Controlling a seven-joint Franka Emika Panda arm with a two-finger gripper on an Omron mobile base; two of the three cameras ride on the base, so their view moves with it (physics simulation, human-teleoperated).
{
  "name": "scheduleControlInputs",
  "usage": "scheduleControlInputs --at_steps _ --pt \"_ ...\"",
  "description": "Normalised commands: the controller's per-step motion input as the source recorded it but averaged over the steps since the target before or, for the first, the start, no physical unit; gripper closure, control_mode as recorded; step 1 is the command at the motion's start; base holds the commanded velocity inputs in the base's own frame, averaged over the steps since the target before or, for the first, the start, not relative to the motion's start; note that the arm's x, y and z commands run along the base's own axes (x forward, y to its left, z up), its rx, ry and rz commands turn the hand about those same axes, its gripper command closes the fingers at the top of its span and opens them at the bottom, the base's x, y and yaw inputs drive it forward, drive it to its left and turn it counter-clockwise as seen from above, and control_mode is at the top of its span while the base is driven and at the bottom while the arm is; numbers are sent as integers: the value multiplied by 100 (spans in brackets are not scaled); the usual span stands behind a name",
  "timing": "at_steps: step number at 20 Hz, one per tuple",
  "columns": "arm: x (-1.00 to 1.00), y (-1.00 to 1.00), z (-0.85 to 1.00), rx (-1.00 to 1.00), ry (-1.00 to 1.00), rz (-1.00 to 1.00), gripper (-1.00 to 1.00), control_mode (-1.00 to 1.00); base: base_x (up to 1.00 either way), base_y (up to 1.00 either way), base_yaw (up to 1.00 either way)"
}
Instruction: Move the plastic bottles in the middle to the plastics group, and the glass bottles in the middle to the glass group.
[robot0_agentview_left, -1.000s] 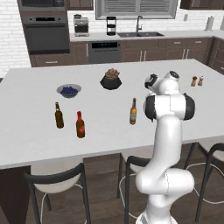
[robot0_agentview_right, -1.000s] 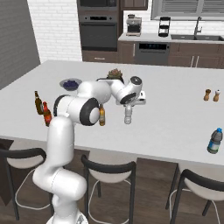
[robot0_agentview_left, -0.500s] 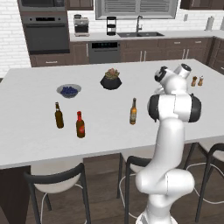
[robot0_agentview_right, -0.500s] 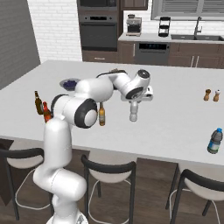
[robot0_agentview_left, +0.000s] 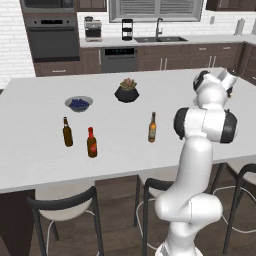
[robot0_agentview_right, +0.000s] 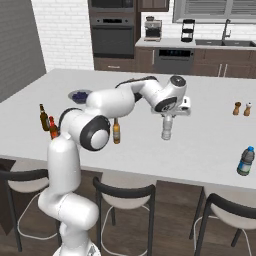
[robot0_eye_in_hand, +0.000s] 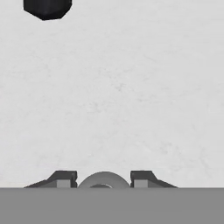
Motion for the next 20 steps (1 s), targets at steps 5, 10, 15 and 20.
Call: scheduleControlInputs --at_steps 5,10,15,20 --pt "-36 -71 13 0 0 -38 100 -100 0 0 0" --pt "-33 -68 7 0 0 -46 100 -100 0 0 0" --pt "-31 -68 1 0 0 -48 100 -100 0 0 0" --pt "-41 -53 -1 -1 0 -53 100 -100 0 0 0"
